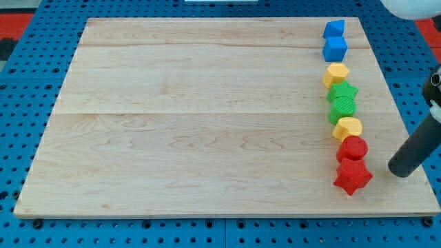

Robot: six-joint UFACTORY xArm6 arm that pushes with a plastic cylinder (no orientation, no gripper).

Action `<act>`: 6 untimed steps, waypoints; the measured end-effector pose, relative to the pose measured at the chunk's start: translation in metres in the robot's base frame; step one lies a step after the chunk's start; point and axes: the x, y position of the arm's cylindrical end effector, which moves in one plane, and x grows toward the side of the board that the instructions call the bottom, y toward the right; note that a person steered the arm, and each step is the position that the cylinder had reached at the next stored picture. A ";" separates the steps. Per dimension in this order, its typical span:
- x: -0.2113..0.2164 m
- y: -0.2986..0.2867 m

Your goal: Separate the green circle from the green star

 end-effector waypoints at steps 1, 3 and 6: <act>-0.043 -0.009; -0.063 -0.014; -0.110 -0.023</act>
